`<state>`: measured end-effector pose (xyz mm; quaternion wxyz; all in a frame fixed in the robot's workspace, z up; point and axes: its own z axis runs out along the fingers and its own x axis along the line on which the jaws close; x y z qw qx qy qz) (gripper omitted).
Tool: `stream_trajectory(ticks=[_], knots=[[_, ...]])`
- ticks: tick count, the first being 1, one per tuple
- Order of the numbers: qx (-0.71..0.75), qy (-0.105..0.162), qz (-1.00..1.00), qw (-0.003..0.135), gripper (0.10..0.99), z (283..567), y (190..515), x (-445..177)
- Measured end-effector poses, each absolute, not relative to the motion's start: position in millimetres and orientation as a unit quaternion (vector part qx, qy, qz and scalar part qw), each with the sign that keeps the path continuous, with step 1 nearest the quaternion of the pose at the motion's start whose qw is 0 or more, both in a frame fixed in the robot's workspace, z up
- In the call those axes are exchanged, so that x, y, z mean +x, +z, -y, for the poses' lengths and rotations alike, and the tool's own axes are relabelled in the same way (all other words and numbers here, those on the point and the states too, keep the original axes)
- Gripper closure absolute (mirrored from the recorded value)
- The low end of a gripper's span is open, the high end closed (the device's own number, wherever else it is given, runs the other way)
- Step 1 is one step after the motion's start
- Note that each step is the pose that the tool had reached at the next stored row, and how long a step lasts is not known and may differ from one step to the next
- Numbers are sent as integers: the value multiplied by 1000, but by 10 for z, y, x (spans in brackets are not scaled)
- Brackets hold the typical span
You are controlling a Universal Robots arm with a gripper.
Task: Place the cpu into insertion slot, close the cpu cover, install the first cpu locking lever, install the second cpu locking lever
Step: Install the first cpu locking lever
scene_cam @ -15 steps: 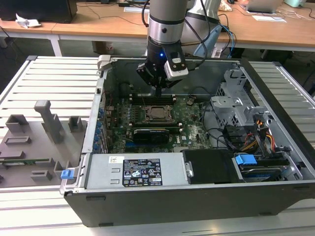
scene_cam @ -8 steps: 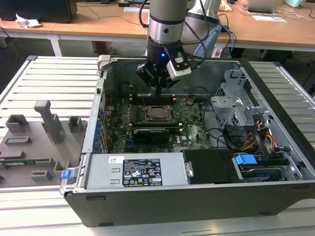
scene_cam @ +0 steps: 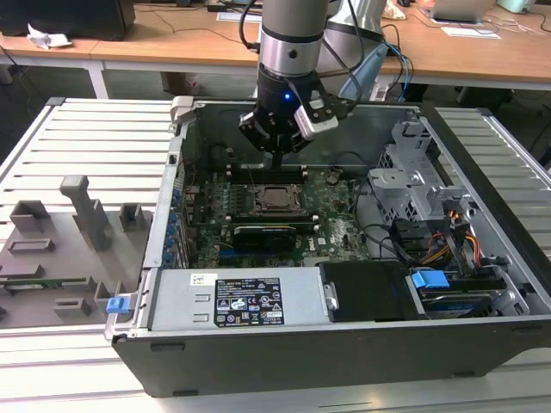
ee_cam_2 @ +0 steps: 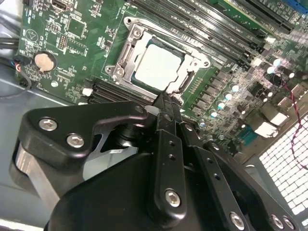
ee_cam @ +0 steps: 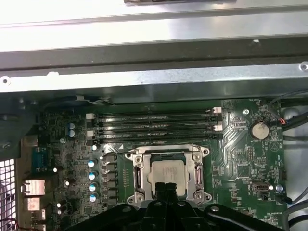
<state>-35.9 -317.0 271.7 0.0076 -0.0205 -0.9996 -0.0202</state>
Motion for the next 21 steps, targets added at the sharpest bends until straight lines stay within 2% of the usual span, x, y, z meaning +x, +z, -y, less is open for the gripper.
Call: stream_trajectory(ticks=[21], knots=[[58,-20,998,9,980,3170,2717,-359]])
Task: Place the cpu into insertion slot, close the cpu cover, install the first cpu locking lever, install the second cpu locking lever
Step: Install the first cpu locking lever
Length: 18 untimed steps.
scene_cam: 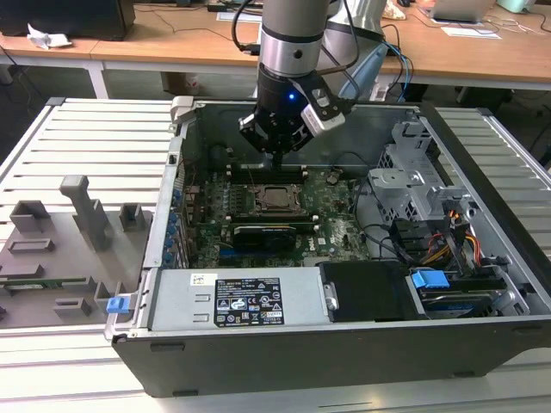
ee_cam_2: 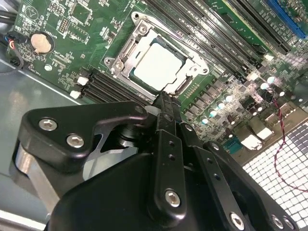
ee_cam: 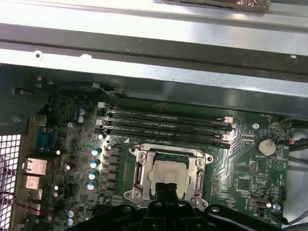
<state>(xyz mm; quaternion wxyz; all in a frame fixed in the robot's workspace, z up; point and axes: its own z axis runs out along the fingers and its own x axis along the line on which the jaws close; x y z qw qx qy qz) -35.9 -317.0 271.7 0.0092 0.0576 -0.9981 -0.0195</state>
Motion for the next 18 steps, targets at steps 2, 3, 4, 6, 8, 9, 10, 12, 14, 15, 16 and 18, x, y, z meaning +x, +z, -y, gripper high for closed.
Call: stream_trajectory(ticks=[2,3,4,6,8,9,10,12,14,15,16,18], knots=[[63,-19,998,9,980,3170,2717,-359],[65,-19,998,9,980,3170,2717,-359],[68,-19,997,9,980,3170,2717,-359],[71,-19,997,9,980,3170,2717,-359],[73,-19,997,9,980,3170,2717,-362],[73,-19,997,9,980,3169,2716,-367],[73,-19,997,9,980,3169,2716,-373],[73,-19,997,10,980,3169,2717,-387],[73,-19,997,9,980,3169,2716,-403],[73,-19,997,9,980,3170,2716,-410],[73,-19,997,9,980,3170,2716,-417],[73,-19,997,9,980,3170,2716,-434]])
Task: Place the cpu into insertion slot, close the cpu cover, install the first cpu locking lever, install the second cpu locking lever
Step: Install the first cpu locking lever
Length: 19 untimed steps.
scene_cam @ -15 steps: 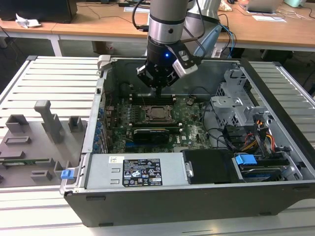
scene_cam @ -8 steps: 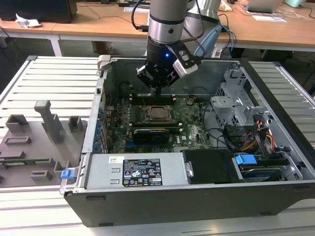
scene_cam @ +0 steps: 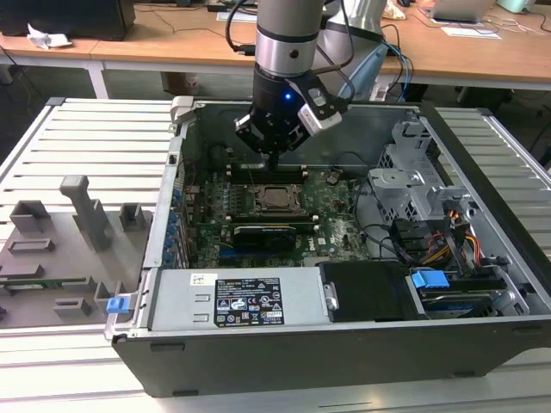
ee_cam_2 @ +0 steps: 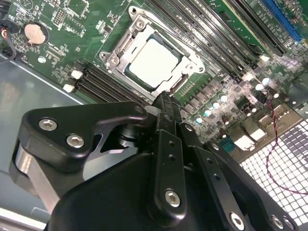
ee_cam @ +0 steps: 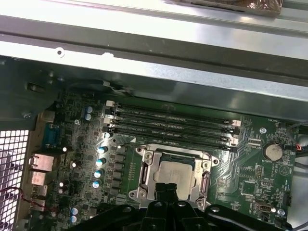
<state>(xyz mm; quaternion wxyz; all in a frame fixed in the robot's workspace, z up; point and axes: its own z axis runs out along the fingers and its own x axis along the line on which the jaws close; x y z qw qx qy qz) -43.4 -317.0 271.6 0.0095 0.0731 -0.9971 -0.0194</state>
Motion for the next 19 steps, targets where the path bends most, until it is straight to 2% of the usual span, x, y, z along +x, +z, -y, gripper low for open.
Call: stream_trajectory(ticks=[19], knots=[[73,-19,997,9,980,3170,2716,-548]])
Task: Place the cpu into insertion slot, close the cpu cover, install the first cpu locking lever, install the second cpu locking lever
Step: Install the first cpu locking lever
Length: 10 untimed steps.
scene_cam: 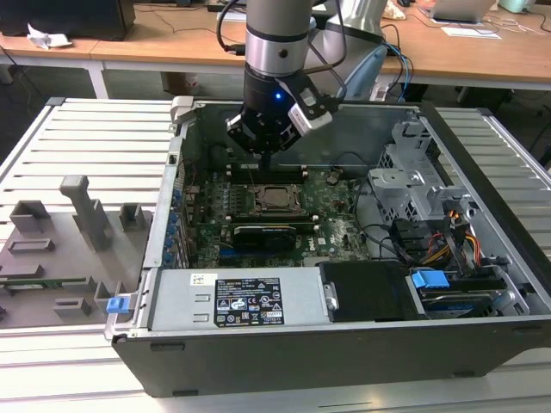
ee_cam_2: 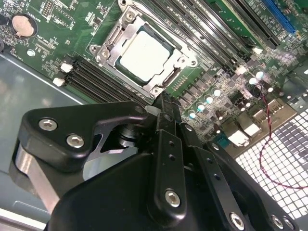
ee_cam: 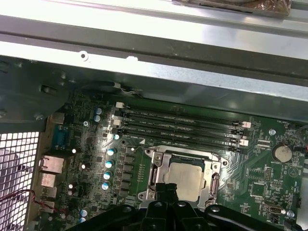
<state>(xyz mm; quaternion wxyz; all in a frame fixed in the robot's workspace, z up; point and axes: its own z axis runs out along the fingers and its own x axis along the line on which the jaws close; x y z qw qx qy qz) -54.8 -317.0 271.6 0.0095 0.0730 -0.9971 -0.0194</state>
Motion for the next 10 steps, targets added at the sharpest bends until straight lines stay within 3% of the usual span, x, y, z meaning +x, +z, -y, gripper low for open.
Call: stream_trajectory(ticks=[10], knots=[[73,-19,997,9,980,3170,2715,-659]])
